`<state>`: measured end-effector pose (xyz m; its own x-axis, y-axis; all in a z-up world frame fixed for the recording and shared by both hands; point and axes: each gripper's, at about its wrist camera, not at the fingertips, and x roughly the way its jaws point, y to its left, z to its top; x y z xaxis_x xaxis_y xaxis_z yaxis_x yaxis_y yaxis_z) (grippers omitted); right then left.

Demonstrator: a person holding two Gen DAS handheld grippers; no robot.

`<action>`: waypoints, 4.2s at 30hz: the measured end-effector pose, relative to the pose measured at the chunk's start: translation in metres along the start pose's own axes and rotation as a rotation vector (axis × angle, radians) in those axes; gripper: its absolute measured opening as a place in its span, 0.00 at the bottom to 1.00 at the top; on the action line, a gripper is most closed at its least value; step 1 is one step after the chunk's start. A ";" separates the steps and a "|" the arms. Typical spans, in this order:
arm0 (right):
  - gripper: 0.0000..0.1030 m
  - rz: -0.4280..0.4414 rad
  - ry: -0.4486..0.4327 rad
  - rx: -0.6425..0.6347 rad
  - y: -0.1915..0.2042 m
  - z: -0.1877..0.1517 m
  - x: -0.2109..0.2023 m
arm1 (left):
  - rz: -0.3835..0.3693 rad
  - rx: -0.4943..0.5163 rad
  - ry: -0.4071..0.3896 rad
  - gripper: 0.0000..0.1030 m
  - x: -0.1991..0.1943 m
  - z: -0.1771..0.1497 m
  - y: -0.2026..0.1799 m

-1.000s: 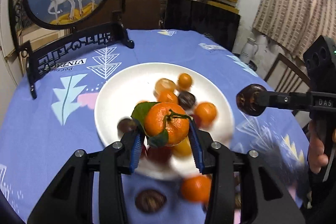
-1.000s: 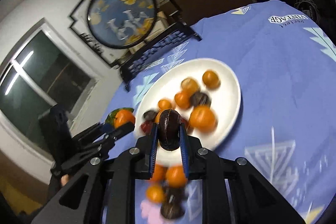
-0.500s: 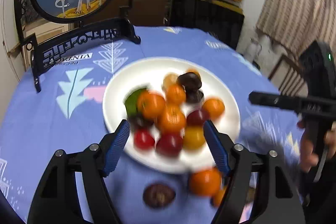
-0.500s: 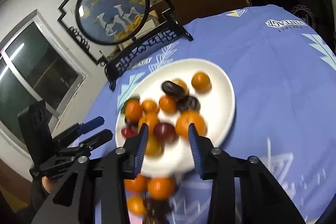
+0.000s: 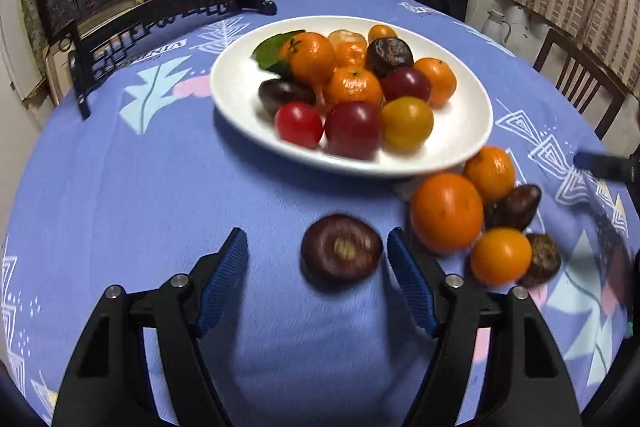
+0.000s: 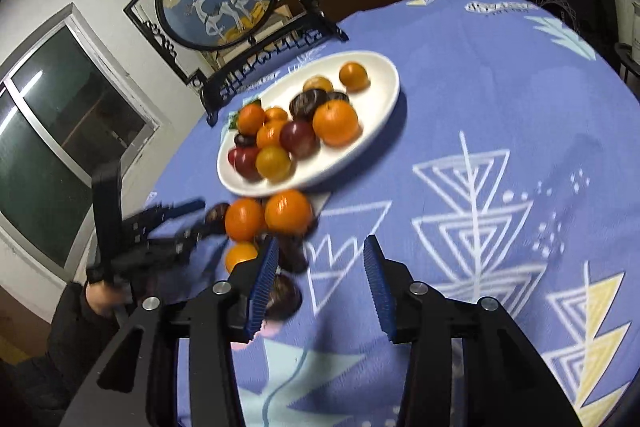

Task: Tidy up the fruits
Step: 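Grasp a dark mangosteen with the left gripper while the right gripper grasps another mangosteen, then release both mangosteens onto the white plate, then grasp a tangerine with the left gripper while the right gripper grasps a dark plum, then lower both fruits onto the white plate and open both grippers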

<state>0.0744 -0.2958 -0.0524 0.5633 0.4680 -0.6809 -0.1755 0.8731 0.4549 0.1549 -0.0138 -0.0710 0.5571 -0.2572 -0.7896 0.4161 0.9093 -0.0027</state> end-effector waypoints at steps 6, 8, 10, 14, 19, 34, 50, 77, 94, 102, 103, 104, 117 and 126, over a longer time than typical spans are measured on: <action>0.43 0.022 0.087 -0.063 0.021 -0.016 0.014 | -0.074 0.029 -0.089 0.39 -0.013 -0.001 -0.008; 0.44 0.007 0.123 -0.136 0.036 -0.024 0.022 | -0.101 -0.025 -0.122 0.39 -0.020 -0.001 0.002; 0.52 -0.053 0.129 -0.216 0.050 -0.030 0.031 | -0.118 -0.095 -0.141 0.39 -0.025 -0.001 0.016; 0.53 -0.092 0.147 -0.266 0.060 -0.033 0.049 | -0.127 -0.121 -0.150 0.39 -0.028 -0.002 0.019; 0.40 -0.085 0.142 -0.256 0.061 -0.032 0.057 | -0.122 -0.119 -0.158 0.39 -0.030 -0.002 0.018; 0.40 0.033 -0.048 -0.108 0.033 0.047 -0.013 | -0.136 -0.081 -0.219 0.39 -0.055 0.040 -0.003; 0.51 -0.052 -0.064 0.007 0.006 0.131 0.069 | -0.095 -0.084 -0.190 0.67 -0.006 0.098 -0.018; 0.57 -0.062 0.043 -0.095 0.013 -0.001 0.019 | -0.162 0.022 -0.064 0.39 -0.029 -0.020 -0.086; 0.21 -0.019 0.109 -0.257 0.057 -0.009 0.058 | -0.151 -0.071 -0.105 0.39 -0.065 -0.043 -0.042; 0.21 0.032 -0.015 -0.144 0.036 0.040 0.006 | -0.147 -0.046 -0.177 0.39 -0.072 0.005 -0.036; 0.21 0.033 -0.020 -0.135 0.034 0.048 0.005 | -0.142 -0.045 -0.186 0.39 -0.072 0.013 -0.035; 0.21 0.037 -0.023 -0.124 0.032 0.061 0.007 | -0.139 -0.044 -0.195 0.39 -0.070 0.025 -0.032; 0.43 -0.081 0.002 0.003 0.002 0.149 0.104 | -0.113 -0.112 -0.112 0.42 0.025 0.133 -0.006; 0.47 -0.059 -0.051 -0.085 0.015 0.098 0.051 | -0.103 -0.028 -0.183 0.82 -0.036 0.075 -0.028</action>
<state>0.1796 -0.2716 -0.0242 0.6143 0.4101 -0.6741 -0.2079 0.9083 0.3631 0.1776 -0.0545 0.0034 0.6352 -0.4021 -0.6594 0.4590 0.8832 -0.0963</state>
